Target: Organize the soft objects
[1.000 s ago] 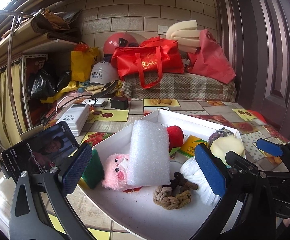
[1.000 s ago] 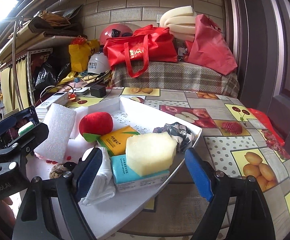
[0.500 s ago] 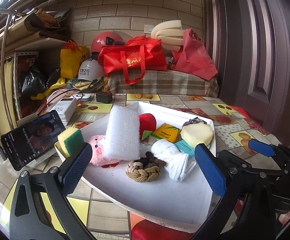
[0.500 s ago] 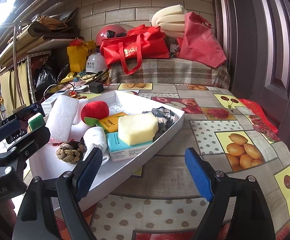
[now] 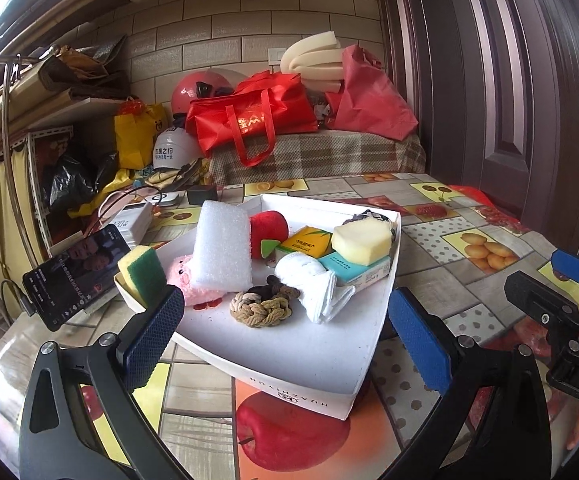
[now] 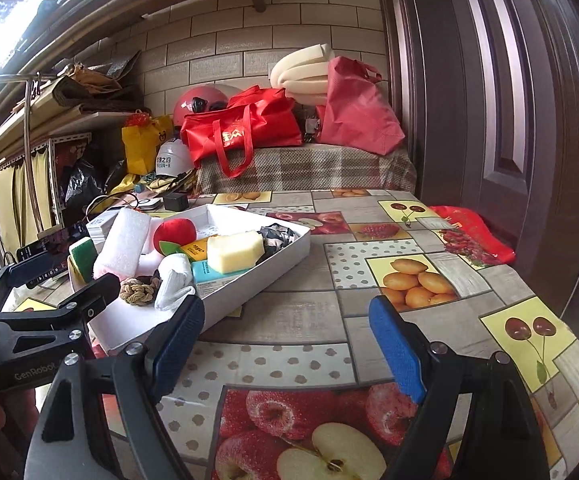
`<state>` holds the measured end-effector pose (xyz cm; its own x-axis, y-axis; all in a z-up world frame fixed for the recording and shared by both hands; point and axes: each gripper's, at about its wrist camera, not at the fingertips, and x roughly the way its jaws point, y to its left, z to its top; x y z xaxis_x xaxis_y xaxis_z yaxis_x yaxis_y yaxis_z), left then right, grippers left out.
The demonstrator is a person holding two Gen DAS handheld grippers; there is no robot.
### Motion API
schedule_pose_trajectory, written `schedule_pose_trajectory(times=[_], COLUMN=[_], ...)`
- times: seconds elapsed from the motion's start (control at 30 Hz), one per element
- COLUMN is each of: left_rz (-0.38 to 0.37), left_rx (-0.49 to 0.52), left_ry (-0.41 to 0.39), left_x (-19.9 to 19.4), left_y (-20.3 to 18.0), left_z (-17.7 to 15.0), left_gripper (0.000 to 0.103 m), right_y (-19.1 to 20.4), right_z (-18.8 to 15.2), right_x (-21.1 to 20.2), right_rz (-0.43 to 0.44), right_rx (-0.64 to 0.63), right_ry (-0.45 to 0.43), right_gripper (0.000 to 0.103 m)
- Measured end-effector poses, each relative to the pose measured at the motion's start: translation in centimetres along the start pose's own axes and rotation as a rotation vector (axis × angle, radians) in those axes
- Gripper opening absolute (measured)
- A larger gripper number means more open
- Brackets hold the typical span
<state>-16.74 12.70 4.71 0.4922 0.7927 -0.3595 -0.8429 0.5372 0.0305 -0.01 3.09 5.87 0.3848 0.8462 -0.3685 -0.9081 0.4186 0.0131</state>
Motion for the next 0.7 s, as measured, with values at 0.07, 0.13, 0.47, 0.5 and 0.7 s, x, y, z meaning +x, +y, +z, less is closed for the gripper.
schedule_pose_trajectory(times=[0.07,0.13,0.47,0.5,0.7], left_rz=[0.008,0.005,-0.036,-0.031,-0.031], left_rx=[-0.002,-0.014,0.009,0.024,0.059], left_ry=[0.011,0.02,0.08,0.08,0.072], left_x=[-0.2,-0.6,-0.8,-0.9,-1.2], left_y=[-0.2,-0.3,-1.5,-1.8,-2.4], left_z=[-0.2,-0.4,-0.9,-0.9,-1.0], left_gripper=[0.103,0.103,0.103,0.103,0.103], right_y=[-1.1,-1.8,-1.8,-1.9,-2.8], right_z=[0.0,-0.4,-1.6,-1.6,-2.1], right_x=[-0.9,-1.4,-7.4,-7.6,-8.8], right_rz=[-0.024,-0.027,-0.063,-0.073,-0.103], right_rx=[0.038,0.059,0.028,0.034,0.091], right_ry=[-0.014,0.011,-0.186,-0.198,-0.25], right_gripper=[0.085,0.085,0.093,0.1,0.103])
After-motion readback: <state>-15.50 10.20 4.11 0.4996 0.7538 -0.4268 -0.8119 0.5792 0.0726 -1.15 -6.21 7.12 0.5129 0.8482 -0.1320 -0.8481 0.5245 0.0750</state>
